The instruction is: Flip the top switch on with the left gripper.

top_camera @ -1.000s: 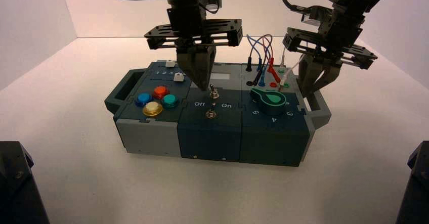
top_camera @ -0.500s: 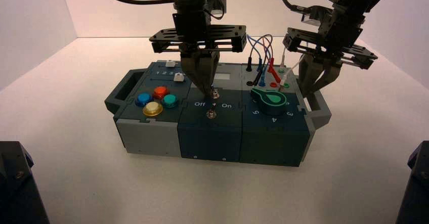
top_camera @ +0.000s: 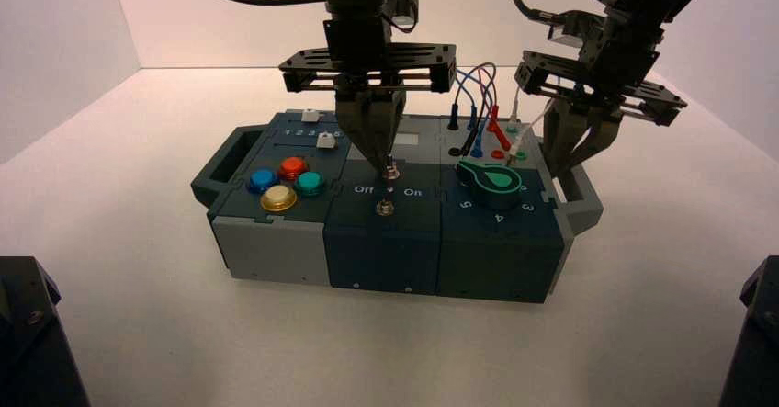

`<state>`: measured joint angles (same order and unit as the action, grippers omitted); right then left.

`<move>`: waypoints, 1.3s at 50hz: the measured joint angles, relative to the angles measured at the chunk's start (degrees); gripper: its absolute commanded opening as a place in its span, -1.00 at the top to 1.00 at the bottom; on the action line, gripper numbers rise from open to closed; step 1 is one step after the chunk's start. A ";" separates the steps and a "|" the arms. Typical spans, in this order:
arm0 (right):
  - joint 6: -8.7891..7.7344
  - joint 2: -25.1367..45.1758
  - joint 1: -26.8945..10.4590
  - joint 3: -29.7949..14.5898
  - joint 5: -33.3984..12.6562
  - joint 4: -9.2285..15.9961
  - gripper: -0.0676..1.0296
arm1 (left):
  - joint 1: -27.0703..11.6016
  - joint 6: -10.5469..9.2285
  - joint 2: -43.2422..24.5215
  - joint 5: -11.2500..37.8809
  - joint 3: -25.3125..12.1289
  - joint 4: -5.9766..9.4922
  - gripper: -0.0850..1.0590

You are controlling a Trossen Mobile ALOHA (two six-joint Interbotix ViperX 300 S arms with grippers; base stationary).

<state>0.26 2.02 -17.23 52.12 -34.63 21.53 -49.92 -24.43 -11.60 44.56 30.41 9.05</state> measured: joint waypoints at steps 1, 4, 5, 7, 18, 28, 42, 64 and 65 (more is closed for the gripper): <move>0.00 0.00 0.00 0.00 0.00 0.00 0.92 | 0.00 0.00 0.00 0.00 0.00 0.00 0.90; 0.00 0.00 0.00 0.09 0.00 -0.09 0.92 | -0.18 -0.26 -0.35 0.26 -0.44 -0.09 0.91; 0.00 0.00 0.00 0.09 0.00 -0.09 0.92 | -0.18 -0.26 -0.44 0.35 -0.53 -0.09 0.91; 0.00 -0.09 0.00 0.09 0.00 -0.18 0.92 | -0.18 -0.35 -0.62 0.53 -0.62 -0.18 0.90; -0.09 0.00 0.00 0.09 0.00 -0.26 0.92 | -0.26 -0.35 -1.23 1.05 -1.41 -0.26 0.90; 0.00 0.00 -0.09 0.09 0.09 -0.26 0.92 | -3.60 -1.67 -2.37 0.70 -4.48 0.18 0.90; 0.00 -0.09 -0.18 0.09 0.53 -0.70 0.92 | -5.98 -4.48 -2.72 0.97 -5.27 -3.78 0.90; 0.00 -1.85 -1.67 1.58 2.90 -1.49 0.92 | -5.80 -10.28 -0.09 6.33 -4.22 -11.60 0.91; 0.00 -1.85 -1.67 1.58 2.99 -1.49 0.92 | -5.80 -10.37 0.00 6.50 -4.31 -11.69 0.90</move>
<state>0.26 0.18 -18.90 53.70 -31.64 20.04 -55.72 -34.80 -11.60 51.06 26.10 -2.64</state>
